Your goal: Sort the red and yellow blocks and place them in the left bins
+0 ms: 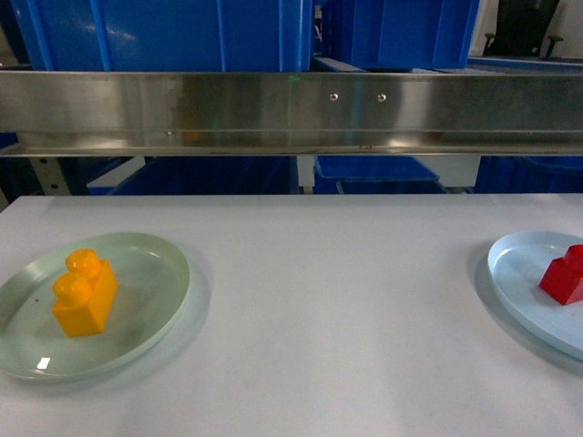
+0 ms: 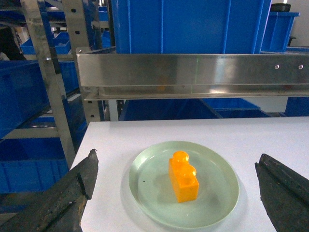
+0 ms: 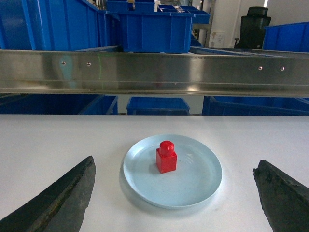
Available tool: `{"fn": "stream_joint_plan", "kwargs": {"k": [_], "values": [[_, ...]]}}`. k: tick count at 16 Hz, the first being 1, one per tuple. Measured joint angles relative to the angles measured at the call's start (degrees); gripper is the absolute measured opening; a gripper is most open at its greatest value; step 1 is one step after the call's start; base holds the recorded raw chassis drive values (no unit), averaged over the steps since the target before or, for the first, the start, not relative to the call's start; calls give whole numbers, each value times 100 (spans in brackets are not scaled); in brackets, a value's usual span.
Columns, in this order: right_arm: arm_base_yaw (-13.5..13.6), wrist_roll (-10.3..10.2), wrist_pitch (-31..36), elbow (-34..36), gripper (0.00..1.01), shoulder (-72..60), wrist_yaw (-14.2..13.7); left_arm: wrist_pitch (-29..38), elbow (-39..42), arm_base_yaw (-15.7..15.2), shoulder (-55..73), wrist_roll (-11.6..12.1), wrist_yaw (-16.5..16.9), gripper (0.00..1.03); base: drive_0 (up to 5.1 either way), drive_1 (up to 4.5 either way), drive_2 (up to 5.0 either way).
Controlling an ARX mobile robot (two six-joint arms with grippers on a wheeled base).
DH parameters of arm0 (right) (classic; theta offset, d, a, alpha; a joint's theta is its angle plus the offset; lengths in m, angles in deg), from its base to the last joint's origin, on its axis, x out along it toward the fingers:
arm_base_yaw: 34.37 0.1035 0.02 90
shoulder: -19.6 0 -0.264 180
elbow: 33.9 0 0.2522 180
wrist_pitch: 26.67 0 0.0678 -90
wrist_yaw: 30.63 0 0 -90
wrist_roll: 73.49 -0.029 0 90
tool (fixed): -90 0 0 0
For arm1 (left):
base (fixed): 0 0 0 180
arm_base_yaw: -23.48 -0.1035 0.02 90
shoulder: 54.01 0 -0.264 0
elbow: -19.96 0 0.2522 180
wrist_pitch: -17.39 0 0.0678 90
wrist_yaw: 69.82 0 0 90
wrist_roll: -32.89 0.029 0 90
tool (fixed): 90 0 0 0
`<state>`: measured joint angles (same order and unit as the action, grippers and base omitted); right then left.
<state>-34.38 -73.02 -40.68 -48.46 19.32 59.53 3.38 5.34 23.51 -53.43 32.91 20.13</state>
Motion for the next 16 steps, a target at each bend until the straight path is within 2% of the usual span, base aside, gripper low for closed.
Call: {"fn": "stream_joint_plan", "kwargs": {"k": [2,3,4,5,6,7,8,9,11,13,14,16], "values": [[0,0,0,0,98,0,0,0,0,0,0,0,0,98,0,0,0],[-186,186,1283,-142,98,-1071,116,737,-850,-52,1287,-50,254,98,0,0,0],[-304,37,1969,-579,98,-2273,278,1198,-1412,-321,2173,-160,505,98,0,0,0],[-299,-162,2293,-1294,98,-3445,505,1582,-1862,-461,3257,-160,686,98,0,0,0],[-313,-415,2385,-2227,98,-4898,645,1585,-2465,-442,4706,-138,1051,98,0,0,0],[-293,-660,2063,-3185,98,-6391,682,1362,-2975,-437,5880,-136,1388,98,0,0,0],[-306,-863,1563,-3954,98,-7683,772,1499,-3287,-385,6887,-98,1342,98,0,0,0],[-354,-863,1458,-4310,98,-8402,723,1467,-3475,-313,7379,-79,1226,98,0,0,0],[-654,-807,1423,-4896,98,-9731,702,1722,-3888,81,8319,94,660,98,0,0,0],[-754,-684,1718,-4920,98,-10205,557,1926,-4179,417,8863,151,457,98,0,0,0],[-745,-682,1884,-4828,98,-10174,632,2031,-4157,511,8926,149,400,98,0,0,0],[-695,-682,1947,-4833,98,-9971,715,2376,-4065,435,8811,129,208,98,0,0,0]]}}
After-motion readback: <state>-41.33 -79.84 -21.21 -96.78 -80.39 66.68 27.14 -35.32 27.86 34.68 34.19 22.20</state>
